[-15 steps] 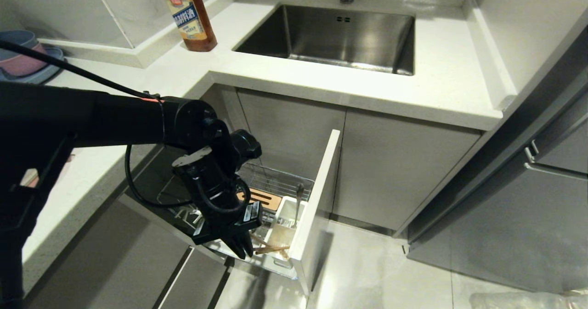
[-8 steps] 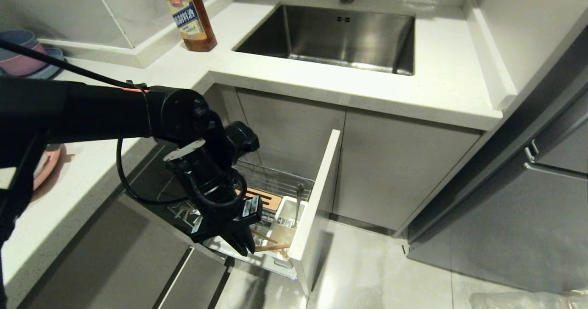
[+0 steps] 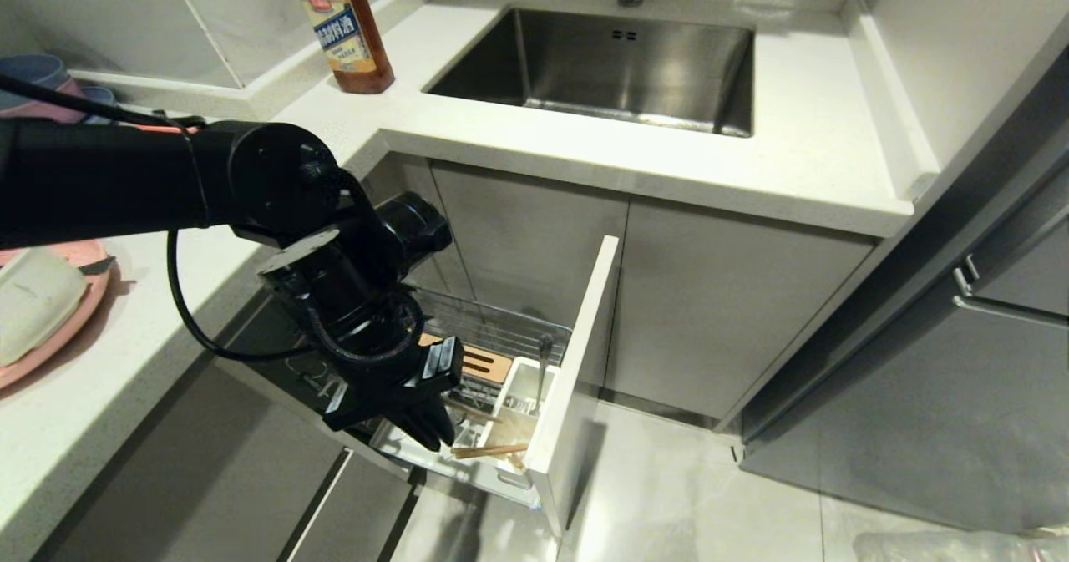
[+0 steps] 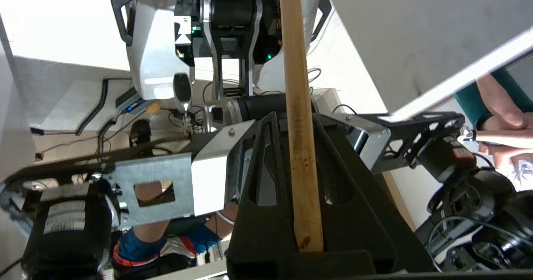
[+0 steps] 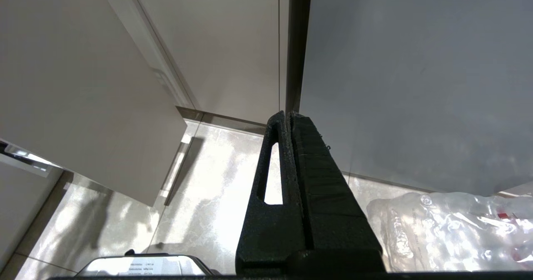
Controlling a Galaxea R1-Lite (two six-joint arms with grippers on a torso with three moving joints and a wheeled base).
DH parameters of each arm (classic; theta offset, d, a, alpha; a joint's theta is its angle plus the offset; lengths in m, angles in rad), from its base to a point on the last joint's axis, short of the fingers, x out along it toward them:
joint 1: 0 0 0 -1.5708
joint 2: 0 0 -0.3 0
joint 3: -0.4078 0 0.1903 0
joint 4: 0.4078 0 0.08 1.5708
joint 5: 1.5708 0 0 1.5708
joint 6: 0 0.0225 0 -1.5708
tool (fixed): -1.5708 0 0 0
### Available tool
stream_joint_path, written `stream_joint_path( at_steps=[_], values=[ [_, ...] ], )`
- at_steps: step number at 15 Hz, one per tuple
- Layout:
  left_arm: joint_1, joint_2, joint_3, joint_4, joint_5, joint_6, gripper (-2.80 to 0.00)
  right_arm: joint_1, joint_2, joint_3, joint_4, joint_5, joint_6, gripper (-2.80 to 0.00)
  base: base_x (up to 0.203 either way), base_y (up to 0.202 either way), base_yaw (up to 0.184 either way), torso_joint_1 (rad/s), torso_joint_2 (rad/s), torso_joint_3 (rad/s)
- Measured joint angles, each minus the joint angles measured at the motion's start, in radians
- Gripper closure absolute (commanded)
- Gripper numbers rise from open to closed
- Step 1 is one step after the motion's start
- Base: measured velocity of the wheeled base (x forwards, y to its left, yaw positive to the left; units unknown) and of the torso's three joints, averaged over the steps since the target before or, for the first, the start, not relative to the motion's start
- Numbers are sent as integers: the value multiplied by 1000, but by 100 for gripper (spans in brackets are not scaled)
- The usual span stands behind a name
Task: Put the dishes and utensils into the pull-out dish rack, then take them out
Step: Take the chopsticks out of the cupboard
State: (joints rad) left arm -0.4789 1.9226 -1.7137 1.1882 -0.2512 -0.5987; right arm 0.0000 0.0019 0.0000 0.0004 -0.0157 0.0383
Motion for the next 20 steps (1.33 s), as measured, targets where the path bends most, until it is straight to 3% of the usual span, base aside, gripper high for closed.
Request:
stream_joint_path(
  at_steps=[10, 15, 20],
  values=[
    [-7, -159, -30, 51, 10, -2, 0, 0, 0, 0, 0, 0, 0, 0, 0, 0, 0, 0, 0, 0],
    [-6, -280, -98, 113, 40, -2, 0, 0, 0, 0, 0, 0, 0, 0, 0, 0, 0, 0, 0, 0],
    [29, -410, -195, 140, 132, -3, 0, 0, 0, 0, 0, 0, 0, 0, 0, 0, 0, 0, 0, 0]
  ],
)
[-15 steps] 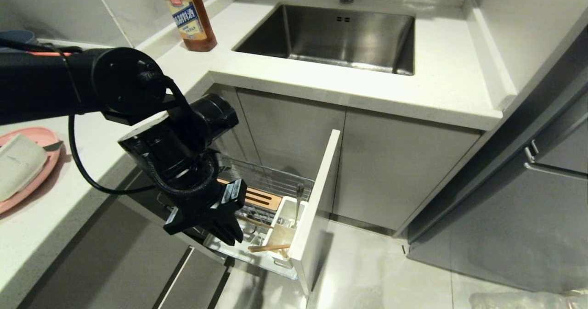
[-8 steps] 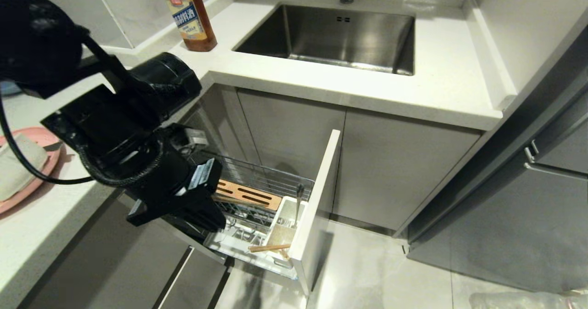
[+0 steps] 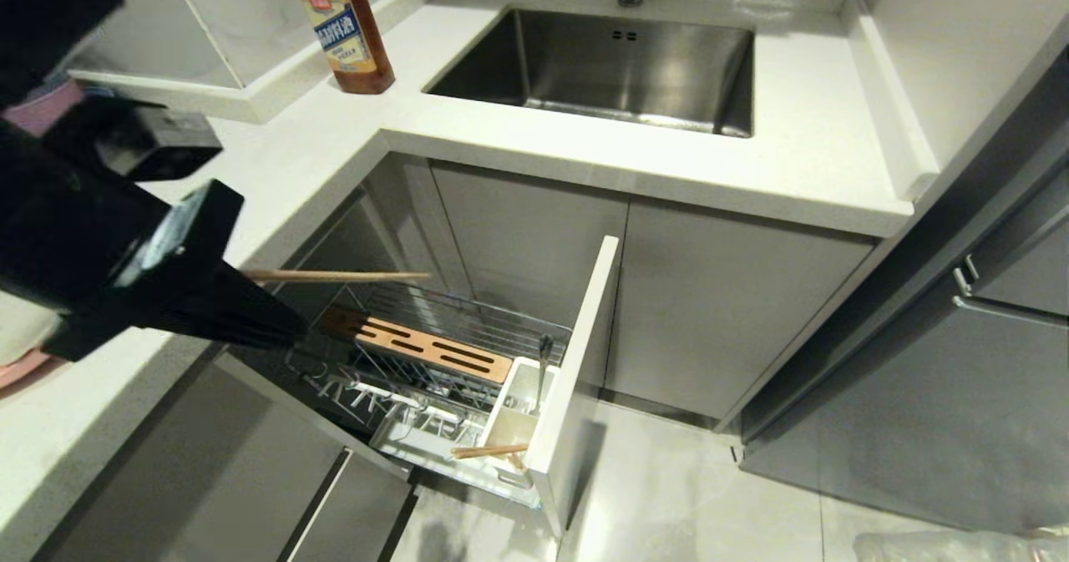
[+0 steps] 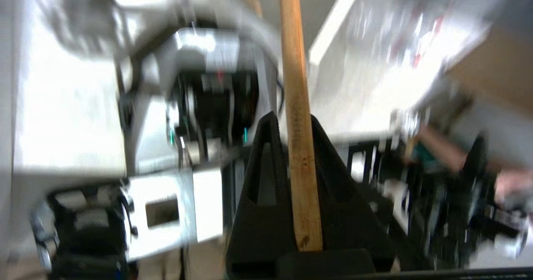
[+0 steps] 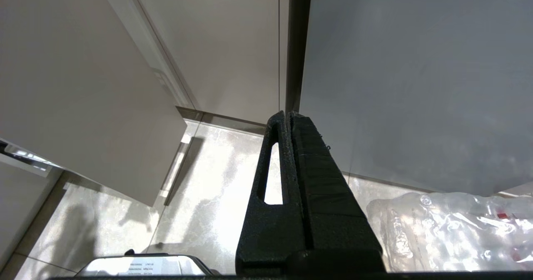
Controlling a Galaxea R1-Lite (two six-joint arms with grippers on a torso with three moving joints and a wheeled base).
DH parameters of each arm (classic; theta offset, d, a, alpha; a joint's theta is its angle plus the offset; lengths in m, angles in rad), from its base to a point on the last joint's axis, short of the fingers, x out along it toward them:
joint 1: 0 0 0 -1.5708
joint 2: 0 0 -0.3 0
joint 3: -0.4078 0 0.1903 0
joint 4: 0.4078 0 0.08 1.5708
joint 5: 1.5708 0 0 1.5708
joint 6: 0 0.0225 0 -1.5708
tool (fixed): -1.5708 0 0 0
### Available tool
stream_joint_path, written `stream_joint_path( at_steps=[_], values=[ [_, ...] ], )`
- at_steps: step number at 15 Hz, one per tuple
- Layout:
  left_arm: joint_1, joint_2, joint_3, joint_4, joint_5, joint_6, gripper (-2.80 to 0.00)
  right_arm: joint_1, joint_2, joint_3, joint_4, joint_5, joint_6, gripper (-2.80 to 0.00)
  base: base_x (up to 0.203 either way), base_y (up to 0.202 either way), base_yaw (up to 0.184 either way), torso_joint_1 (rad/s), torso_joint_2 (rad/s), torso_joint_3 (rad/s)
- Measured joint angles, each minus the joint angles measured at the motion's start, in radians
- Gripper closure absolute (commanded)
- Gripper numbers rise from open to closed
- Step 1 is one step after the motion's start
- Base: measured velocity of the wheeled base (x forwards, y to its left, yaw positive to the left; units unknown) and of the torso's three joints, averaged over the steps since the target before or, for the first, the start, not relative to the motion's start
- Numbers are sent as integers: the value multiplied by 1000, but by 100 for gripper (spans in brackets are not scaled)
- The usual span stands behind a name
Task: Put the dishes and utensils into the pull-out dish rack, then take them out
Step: Take the chopsticks out of the cupboard
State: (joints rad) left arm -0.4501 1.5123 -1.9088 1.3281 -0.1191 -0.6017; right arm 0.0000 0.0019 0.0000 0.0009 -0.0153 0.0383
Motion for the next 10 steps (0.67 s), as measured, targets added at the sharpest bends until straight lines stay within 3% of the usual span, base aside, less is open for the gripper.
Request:
stream_joint_path(
  at_steps=[10],
  values=[
    [190, -115, -35, -152, 429, -1, 0, 0, 0, 0, 0, 0, 0, 0, 0, 0, 0, 0, 0, 0]
  ],
)
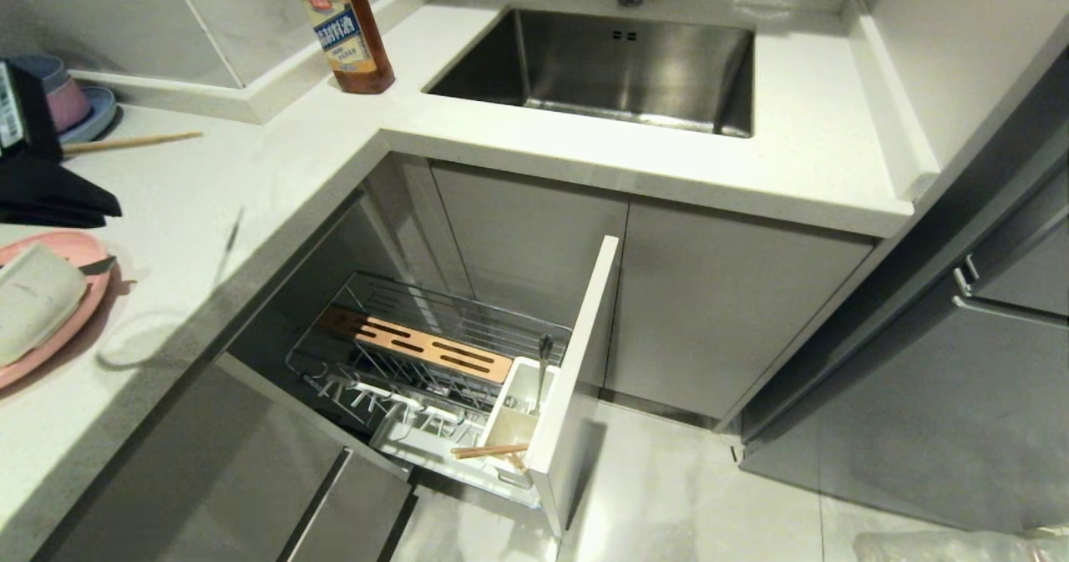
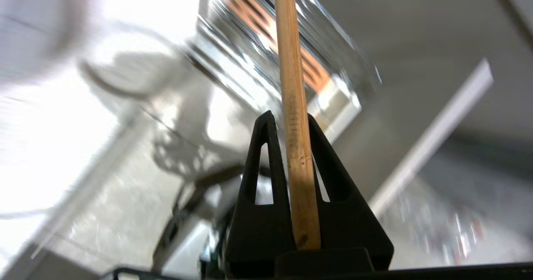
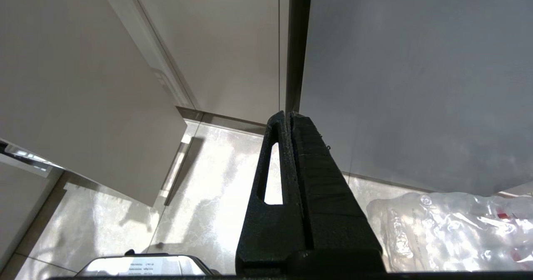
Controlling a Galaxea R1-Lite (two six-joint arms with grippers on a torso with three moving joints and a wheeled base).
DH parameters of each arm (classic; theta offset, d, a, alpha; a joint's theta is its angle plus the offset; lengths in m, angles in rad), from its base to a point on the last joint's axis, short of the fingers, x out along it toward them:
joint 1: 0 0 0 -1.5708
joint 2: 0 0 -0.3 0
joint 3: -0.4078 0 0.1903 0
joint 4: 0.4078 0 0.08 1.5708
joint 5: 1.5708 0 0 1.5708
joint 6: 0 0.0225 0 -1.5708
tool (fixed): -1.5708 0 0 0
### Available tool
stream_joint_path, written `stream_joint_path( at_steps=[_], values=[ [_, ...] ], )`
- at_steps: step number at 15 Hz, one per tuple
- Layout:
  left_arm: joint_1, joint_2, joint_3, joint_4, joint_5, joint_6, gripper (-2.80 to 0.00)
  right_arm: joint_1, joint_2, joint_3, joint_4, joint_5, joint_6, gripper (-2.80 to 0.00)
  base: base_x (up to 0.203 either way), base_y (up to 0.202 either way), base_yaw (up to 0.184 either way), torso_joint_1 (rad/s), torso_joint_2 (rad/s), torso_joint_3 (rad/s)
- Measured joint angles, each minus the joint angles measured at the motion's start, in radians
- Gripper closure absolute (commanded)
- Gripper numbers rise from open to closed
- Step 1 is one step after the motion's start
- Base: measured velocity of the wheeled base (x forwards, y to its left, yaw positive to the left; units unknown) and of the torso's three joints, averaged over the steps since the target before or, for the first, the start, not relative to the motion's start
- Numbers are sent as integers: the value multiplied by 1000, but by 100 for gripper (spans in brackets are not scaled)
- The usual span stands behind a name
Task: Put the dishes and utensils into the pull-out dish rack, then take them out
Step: Take the chopsticks out of the cupboard
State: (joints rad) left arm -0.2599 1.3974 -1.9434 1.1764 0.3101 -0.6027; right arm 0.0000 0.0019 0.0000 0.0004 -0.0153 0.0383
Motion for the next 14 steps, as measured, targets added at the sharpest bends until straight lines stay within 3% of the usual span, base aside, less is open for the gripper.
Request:
stream_joint_path(
  at_steps=[3, 7, 10, 14],
  values=[
    [106, 10, 0, -71, 84, -3, 0, 0, 0, 0, 0, 0, 0, 0, 0, 0, 0, 0, 0, 0],
    [285, 46, 3, -174, 105, -22, 0, 0, 0, 0, 0, 0, 0, 0, 0, 0, 0, 0, 0, 0],
    [384, 88, 4, -258, 113, -103, 0, 0, 0, 0, 0, 0, 0, 0, 0, 0, 0, 0, 0, 0],
    [442, 151, 37, -330, 123, -262, 0, 0, 0, 0, 0, 0, 0, 0, 0, 0, 0, 0, 0, 0]
  ],
)
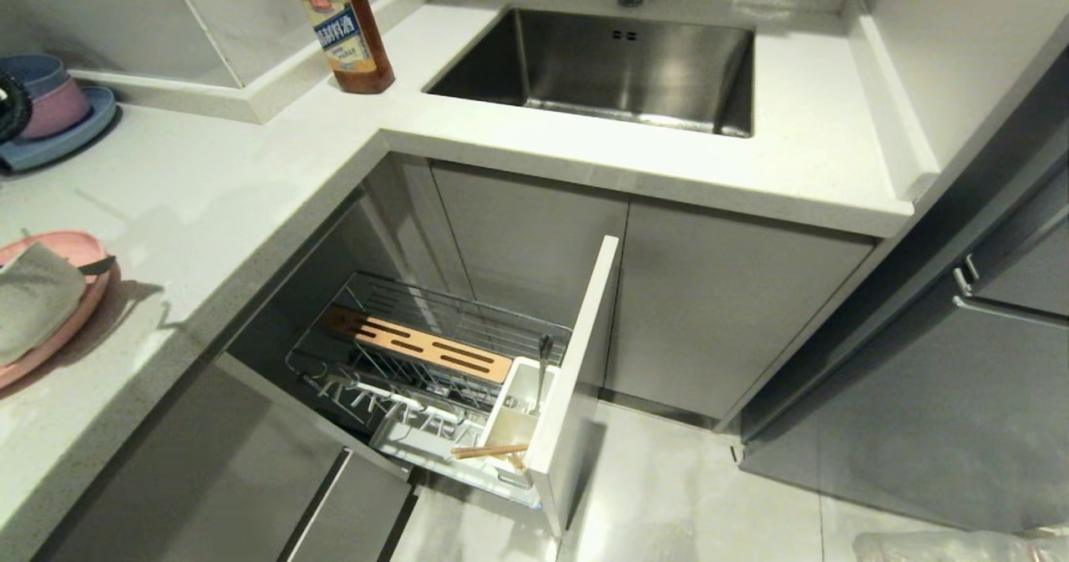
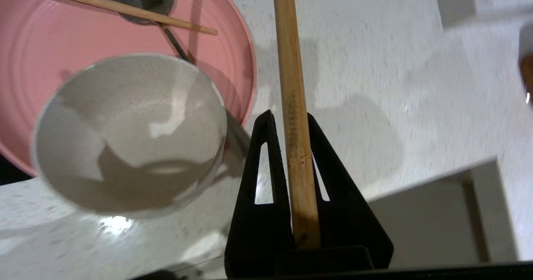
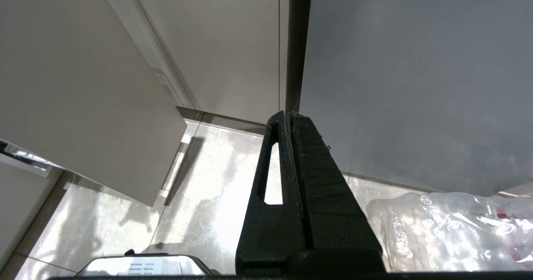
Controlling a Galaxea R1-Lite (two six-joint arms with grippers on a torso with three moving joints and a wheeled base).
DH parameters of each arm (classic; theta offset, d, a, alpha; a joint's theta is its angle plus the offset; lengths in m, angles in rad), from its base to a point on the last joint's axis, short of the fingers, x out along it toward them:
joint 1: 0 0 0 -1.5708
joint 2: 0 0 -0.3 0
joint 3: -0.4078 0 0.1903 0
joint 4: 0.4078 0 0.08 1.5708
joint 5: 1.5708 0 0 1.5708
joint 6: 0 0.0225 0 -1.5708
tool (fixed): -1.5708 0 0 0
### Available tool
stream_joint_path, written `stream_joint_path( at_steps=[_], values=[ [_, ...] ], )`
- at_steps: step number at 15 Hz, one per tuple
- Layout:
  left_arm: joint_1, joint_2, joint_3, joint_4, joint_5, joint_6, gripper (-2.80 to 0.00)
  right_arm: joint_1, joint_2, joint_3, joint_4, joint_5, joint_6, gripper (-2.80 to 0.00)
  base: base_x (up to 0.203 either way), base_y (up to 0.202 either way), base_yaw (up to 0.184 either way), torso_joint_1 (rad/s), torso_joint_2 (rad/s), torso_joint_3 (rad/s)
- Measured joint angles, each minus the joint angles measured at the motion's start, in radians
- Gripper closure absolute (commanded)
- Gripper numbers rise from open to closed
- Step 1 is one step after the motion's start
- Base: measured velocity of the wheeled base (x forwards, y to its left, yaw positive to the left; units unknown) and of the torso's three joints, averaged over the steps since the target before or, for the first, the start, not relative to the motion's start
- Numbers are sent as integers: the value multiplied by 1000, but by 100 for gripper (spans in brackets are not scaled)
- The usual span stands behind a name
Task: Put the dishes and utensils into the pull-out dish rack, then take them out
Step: Take the chopsticks out of the cupboard
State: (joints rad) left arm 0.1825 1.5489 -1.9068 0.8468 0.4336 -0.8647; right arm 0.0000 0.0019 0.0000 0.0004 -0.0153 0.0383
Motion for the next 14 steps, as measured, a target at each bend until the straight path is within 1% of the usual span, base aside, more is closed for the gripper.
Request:
stream_joint_path(
  at_steps=[2, 4, 6, 8, 9, 10, 12, 14],
  values=[
    [16, 26, 22, -74, 33, -79, 0, 0, 0, 0, 0, 0, 0, 0, 0, 0, 0, 0, 0, 0],
    [21, 48, 35, -103, 73, -146, 0, 0, 0, 0, 0, 0, 0, 0, 0, 0, 0, 0, 0, 0],
    [22, 68, 53, -104, 83, -219, 0, 0, 0, 0, 0, 0, 0, 0, 0, 0, 0, 0, 0, 0],
    [22, 86, 65, -115, 83, -279, 0, 0, 0, 0, 0, 0, 0, 0, 0, 0, 0, 0, 0, 0],
    [22, 92, 66, -131, 83, -302, 0, 0, 0, 0, 0, 0, 0, 0, 0, 0, 0, 0, 0, 0],
    [20, 99, 68, -151, 83, -313, 0, 0, 0, 0, 0, 0, 0, 0, 0, 0, 0, 0, 0, 0],
    [20, 108, 74, -193, 79, -317, 0, 0, 0, 0, 0, 0, 0, 0, 0, 0, 0, 0, 0, 0],
    [21, 116, 83, -206, 79, -327, 0, 0, 0, 0, 0, 0, 0, 0, 0, 0, 0, 0, 0, 0]
  ],
)
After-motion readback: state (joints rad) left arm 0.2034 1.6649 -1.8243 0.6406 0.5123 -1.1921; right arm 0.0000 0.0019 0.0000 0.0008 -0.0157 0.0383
